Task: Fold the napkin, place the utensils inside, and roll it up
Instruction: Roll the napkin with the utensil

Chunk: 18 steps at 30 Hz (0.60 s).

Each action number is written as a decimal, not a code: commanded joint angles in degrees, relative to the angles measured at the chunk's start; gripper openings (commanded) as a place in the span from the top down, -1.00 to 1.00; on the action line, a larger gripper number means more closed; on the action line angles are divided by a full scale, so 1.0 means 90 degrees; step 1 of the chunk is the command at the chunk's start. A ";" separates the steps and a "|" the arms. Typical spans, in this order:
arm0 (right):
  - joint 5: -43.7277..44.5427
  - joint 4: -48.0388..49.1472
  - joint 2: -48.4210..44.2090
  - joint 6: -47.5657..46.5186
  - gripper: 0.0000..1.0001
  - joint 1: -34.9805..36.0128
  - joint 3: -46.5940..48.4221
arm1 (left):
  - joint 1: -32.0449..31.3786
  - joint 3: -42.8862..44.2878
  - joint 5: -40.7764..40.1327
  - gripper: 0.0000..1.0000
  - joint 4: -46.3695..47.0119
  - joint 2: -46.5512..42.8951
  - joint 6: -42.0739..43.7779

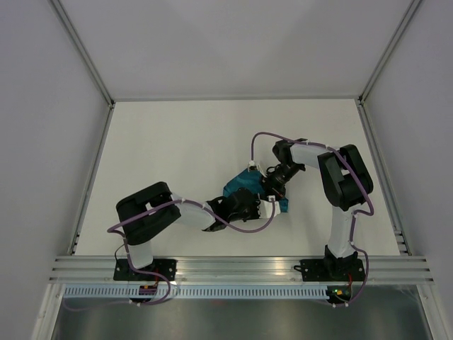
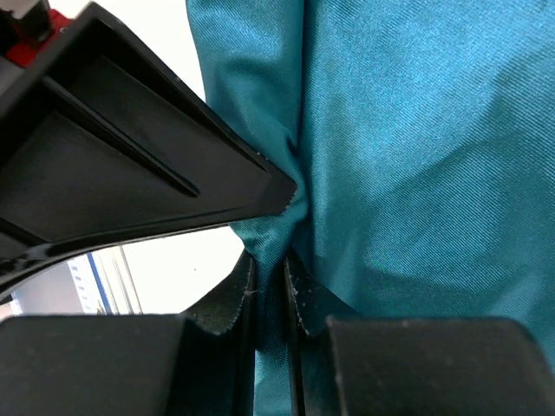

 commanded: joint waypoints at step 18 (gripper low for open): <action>0.0298 0.0847 -0.0954 -0.0037 -0.12 -0.0749 -0.0209 | 0.0869 0.0654 0.2582 0.95 -0.2088 0.0380 -0.1302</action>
